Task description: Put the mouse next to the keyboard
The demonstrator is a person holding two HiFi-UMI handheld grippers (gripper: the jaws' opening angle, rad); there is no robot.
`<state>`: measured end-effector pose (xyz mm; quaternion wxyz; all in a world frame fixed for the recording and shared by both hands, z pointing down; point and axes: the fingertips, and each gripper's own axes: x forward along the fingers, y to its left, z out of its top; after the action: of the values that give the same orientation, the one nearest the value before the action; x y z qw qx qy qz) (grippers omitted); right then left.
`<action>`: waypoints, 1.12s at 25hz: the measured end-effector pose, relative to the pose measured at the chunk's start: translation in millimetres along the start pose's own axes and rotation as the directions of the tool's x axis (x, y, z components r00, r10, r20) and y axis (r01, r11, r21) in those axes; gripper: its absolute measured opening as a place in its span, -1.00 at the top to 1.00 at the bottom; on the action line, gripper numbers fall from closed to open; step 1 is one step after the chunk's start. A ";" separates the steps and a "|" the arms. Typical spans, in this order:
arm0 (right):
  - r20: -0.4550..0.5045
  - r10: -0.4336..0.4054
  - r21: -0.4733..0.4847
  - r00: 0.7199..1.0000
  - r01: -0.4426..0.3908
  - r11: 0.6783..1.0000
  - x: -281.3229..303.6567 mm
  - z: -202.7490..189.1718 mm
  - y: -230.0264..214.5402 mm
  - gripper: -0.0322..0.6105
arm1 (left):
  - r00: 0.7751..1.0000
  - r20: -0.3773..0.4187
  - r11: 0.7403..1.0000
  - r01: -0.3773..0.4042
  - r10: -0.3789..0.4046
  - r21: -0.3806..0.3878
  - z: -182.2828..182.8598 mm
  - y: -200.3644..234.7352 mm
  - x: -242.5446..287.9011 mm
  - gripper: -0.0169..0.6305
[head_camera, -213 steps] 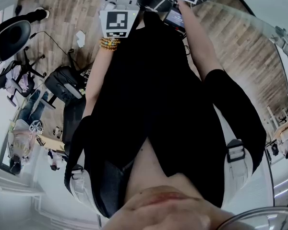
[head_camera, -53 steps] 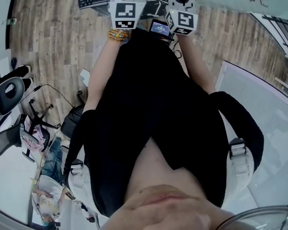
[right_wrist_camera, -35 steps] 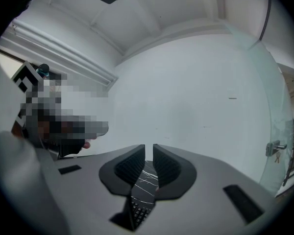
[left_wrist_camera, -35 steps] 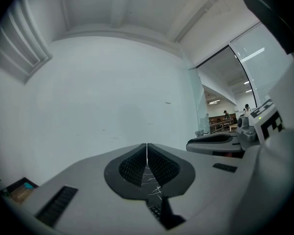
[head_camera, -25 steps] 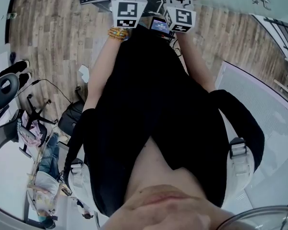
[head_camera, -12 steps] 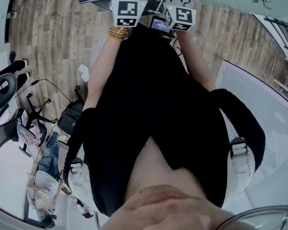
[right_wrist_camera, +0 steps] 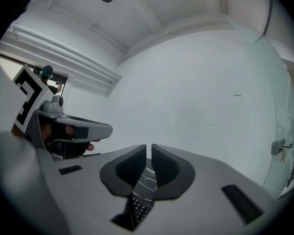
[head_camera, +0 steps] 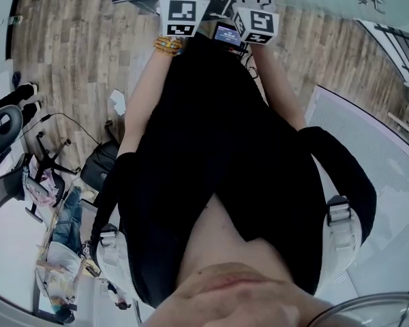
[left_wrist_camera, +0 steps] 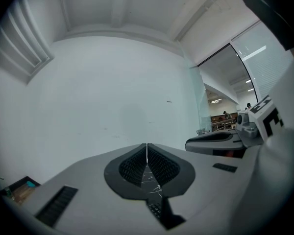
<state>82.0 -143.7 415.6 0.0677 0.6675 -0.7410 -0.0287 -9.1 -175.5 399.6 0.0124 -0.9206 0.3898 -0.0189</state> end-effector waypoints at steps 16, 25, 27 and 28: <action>-0.015 -0.004 0.004 1.000 0.004 1.000 -2.1 -5.6 -0.8 0.76 | 1.000 -0.010 1.000 0.008 -0.008 0.003 -5.5 -1.7 2.3 0.89; -0.031 -0.003 0.010 1.000 0.003 1.000 -2.9 -11.8 0.3 0.76 | 1.000 -0.021 1.000 0.006 -0.006 0.001 -8.6 -0.2 -0.9 0.89; -0.036 0.000 0.011 0.999 0.001 1.000 -2.2 -13.4 0.5 0.76 | 1.000 -0.023 1.000 0.002 -0.002 0.001 -9.4 0.9 -1.3 0.89; -0.037 0.001 0.012 0.999 -0.001 1.000 -1.6 -13.9 0.5 0.76 | 1.000 -0.025 1.000 0.001 -0.001 0.000 -9.9 1.4 -1.3 0.89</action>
<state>83.6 -141.4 429.3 0.0776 0.6679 -0.7401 -0.0121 -11.5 -175.6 409.4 0.0077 -0.9205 0.3894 -0.0304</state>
